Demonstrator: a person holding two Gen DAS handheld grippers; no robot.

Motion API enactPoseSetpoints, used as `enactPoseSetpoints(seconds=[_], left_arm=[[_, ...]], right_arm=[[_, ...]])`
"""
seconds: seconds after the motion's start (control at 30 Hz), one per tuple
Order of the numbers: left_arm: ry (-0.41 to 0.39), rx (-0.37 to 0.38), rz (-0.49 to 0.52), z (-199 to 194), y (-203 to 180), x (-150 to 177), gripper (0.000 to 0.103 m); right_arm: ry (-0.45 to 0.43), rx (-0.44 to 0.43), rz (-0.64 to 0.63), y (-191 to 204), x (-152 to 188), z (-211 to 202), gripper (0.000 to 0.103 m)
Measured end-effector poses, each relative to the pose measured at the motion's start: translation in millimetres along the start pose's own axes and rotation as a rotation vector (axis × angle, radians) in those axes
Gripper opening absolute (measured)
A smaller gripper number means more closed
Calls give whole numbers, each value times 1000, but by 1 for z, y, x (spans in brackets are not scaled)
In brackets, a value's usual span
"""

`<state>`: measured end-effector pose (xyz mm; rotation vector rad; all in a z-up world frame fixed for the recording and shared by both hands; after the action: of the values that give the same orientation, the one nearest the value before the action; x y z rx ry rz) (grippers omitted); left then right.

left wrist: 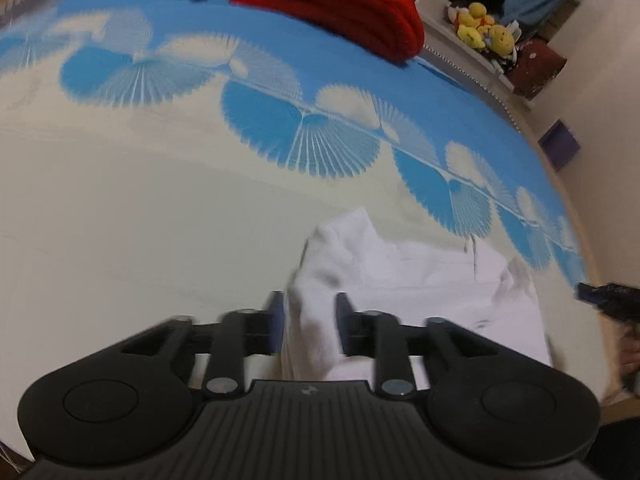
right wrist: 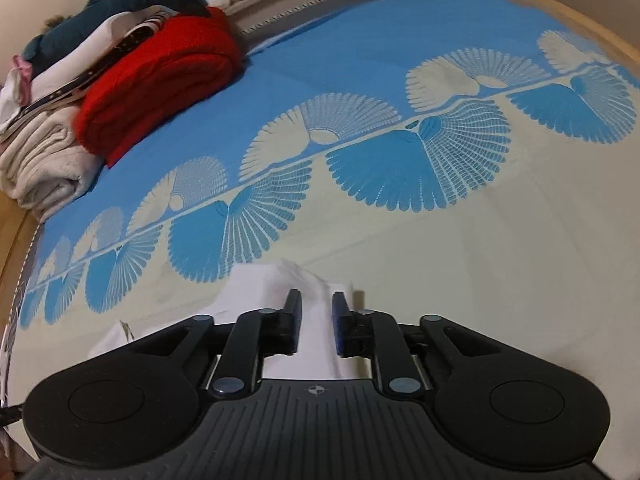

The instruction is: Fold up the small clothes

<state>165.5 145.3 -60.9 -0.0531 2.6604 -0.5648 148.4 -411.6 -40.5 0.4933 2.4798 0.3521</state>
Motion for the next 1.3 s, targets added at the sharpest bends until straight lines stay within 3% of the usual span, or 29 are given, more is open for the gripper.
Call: enactPoseSetpoints(seconds=[0.1, 0.2, 0.3, 0.43, 0.53, 0.7, 0.97, 1.03, 1.07, 1.1, 1.13, 1.2, 1.23, 1.3], left_arm=[[13, -57, 86, 0, 6, 11, 36], [85, -60, 163, 16, 7, 24, 42], [129, -123, 299, 32, 0, 35, 42], [92, -175, 439, 48, -17, 40, 42], [-5, -201, 502, 52, -34, 23, 42], [-106, -156, 454, 58, -49, -9, 42], [-92, -154, 491, 83, -61, -25, 42], [-85, -129, 508, 87, -61, -24, 25], [-82, -106, 516, 87, -62, -25, 5], [-101, -94, 520, 84, -62, -28, 5], [-167, -103, 492, 74, -58, -38, 5], [-270, -105, 307, 54, -37, -60, 4], [-293, -109, 213, 51, -25, -67, 4], [-258, -178, 188, 63, -18, -68, 4]], right_arm=[[100, 36, -37, -14, 22, 21, 21], [68, 49, -164, -3, 26, 26, 21], [61, 63, -240, 6, 29, 35, 21], [68, 65, -252, 9, 28, 52, 21], [72, 81, -248, 10, 24, 67, 21], [45, 86, -286, 20, 11, 86, 22], [38, 97, -369, 42, 0, 115, 21], [20, 95, -400, 48, -2, 116, 6], [11, 90, -410, 51, -3, 114, 6], [-6, 86, -411, 52, -6, 112, 4], [-35, 83, -387, 51, -12, 107, 4], [-126, 29, -217, 41, -33, 91, 3], [-158, 2, -123, 34, -42, 85, 3], [-157, 31, -36, 20, -48, 90, 4]])
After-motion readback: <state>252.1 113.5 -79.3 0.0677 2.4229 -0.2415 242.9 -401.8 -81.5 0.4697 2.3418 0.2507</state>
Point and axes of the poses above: each gripper's, at about its wrist camera, not at the fingertips, and z roughly the way its jaws point, y to its left, x to its underside, the point moved 6 cm from there along z, roughly the way its jaws point, and after that the axes turned 3 degrees about y, right-handed, at the moved point
